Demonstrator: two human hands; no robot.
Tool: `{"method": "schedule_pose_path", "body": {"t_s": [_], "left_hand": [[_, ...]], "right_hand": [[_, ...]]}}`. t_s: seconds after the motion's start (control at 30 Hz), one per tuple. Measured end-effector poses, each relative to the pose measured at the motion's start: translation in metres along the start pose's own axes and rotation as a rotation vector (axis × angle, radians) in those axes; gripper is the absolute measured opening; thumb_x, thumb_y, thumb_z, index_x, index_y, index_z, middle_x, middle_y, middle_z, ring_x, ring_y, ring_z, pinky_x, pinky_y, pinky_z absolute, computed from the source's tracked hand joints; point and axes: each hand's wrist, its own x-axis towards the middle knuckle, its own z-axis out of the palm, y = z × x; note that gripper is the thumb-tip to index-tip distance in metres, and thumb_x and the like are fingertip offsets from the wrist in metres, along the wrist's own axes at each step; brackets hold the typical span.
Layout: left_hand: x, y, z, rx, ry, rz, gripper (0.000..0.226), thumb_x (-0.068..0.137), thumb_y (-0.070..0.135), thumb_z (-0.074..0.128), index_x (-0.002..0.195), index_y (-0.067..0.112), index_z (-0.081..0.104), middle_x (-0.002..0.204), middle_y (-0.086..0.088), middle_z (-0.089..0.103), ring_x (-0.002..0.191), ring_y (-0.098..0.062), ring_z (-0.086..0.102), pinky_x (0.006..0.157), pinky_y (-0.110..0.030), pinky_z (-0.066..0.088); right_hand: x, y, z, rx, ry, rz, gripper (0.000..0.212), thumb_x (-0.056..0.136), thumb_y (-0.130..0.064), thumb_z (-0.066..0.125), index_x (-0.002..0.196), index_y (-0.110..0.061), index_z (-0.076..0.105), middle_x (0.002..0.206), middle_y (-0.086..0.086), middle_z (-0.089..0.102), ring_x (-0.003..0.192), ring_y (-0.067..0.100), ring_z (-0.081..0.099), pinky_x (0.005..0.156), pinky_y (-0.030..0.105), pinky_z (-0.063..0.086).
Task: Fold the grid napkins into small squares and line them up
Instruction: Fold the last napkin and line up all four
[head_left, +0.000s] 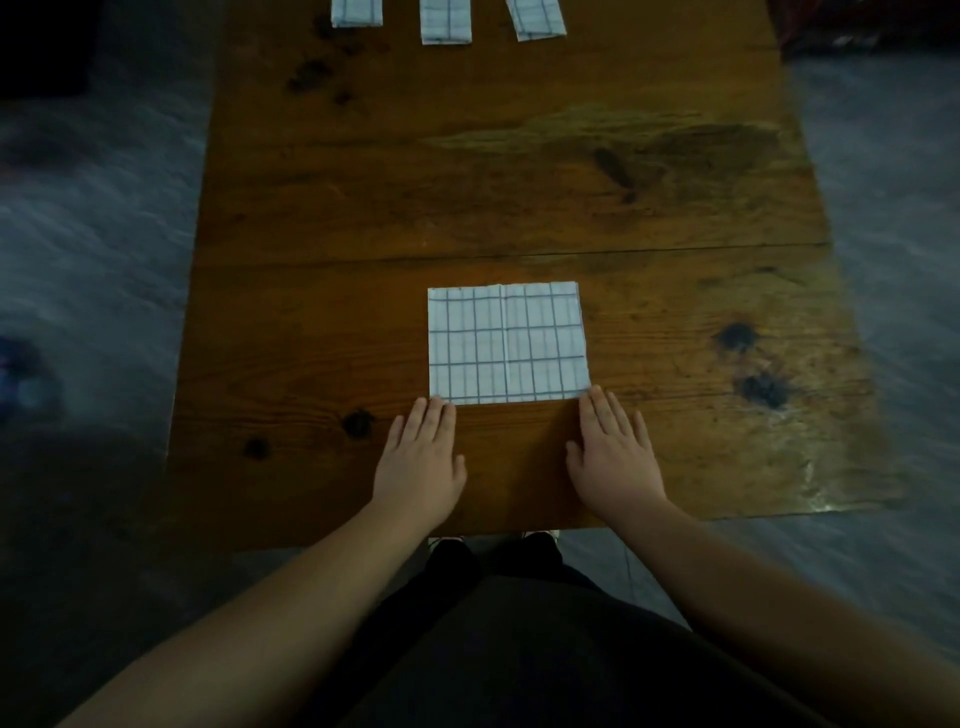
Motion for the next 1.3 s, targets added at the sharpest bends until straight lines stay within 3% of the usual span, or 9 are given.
{"method": "schedule_pose_path", "body": {"t_s": [0.2, 0.57, 0.67, 0.8, 0.93, 1.07, 1.3], "left_hand": [[0.018, 0.049, -0.002, -0.004, -0.002, 0.119, 0.068, 0.106, 0.043, 0.029, 0.161, 0.017, -0.002, 0.169, -0.004, -0.006, 0.155, -0.019, -0.012, 0.127, -0.044, -0.001], [0.006, 0.0, 0.006, -0.004, -0.012, 0.034, 0.068, 0.106, 0.043, 0.027, 0.161, 0.022, -0.006, 0.169, 0.003, -0.007, 0.154, -0.014, -0.011, 0.127, -0.044, 0.003], [0.006, -0.005, 0.002, -0.038, -0.023, 0.043, 0.068, 0.106, 0.042, 0.029, 0.161, 0.021, -0.004, 0.169, 0.001, -0.007, 0.154, -0.015, -0.011, 0.126, -0.041, 0.0], [0.005, 0.009, -0.012, -0.138, 0.076, 0.042, 0.062, 0.105, 0.033, 0.037, 0.161, 0.018, 0.015, 0.169, -0.002, 0.012, 0.155, -0.018, 0.002, 0.125, -0.037, 0.002], [0.007, 0.037, -0.02, -0.254, 0.102, 0.077, 0.05, 0.102, 0.024, 0.046, 0.151, 0.021, 0.038, 0.15, 0.002, 0.044, 0.141, -0.014, 0.034, 0.119, -0.035, 0.026], [0.017, 0.057, -0.017, -0.311, 0.038, 0.015, 0.046, 0.103, 0.027, 0.043, 0.149, 0.022, 0.039, 0.145, 0.001, 0.049, 0.136, -0.016, 0.038, 0.115, -0.036, 0.031], [0.024, 0.074, -0.013, -0.32, 0.081, -0.091, 0.049, 0.1, 0.028, 0.045, 0.148, 0.019, 0.039, 0.143, -0.001, 0.047, 0.133, -0.019, 0.039, 0.111, -0.037, 0.035]], "right_hand": [[0.008, -0.052, 0.004, -0.04, -0.03, -0.242, 0.064, 0.106, -0.041, 0.025, 0.162, -0.023, -0.001, 0.169, -0.002, -0.006, 0.154, 0.014, -0.013, 0.126, 0.046, -0.006], [0.005, 0.007, 0.002, -0.042, -0.011, -0.108, 0.065, 0.106, -0.039, 0.028, 0.162, -0.02, 0.001, 0.171, -0.002, 0.0, 0.156, 0.012, -0.005, 0.126, 0.043, -0.003], [0.008, 0.012, -0.004, 0.011, 0.012, -0.116, 0.063, 0.106, -0.037, 0.033, 0.162, -0.019, 0.013, 0.17, 0.0, 0.013, 0.156, 0.015, 0.008, 0.127, 0.041, 0.002], [0.03, 0.001, -0.03, 0.162, 0.09, -0.118, 0.05, 0.103, -0.029, 0.044, 0.152, -0.019, 0.037, 0.158, 0.002, 0.038, 0.149, 0.021, 0.027, 0.124, 0.045, 0.023], [0.079, -0.012, -0.062, 0.148, 0.114, -0.199, 0.049, 0.101, -0.026, 0.051, 0.148, -0.021, 0.039, 0.154, 0.003, 0.042, 0.147, 0.022, 0.031, 0.122, 0.045, 0.028], [0.132, -0.026, -0.085, 0.107, 0.124, -0.228, 0.055, 0.101, -0.025, 0.052, 0.152, -0.021, 0.035, 0.158, 0.004, 0.037, 0.15, 0.023, 0.027, 0.123, 0.045, 0.027], [0.17, -0.028, -0.091, -0.011, -0.004, -0.248, 0.057, 0.103, -0.031, 0.045, 0.157, -0.024, 0.027, 0.162, 0.003, 0.031, 0.151, 0.025, 0.025, 0.125, 0.051, 0.018]]}}
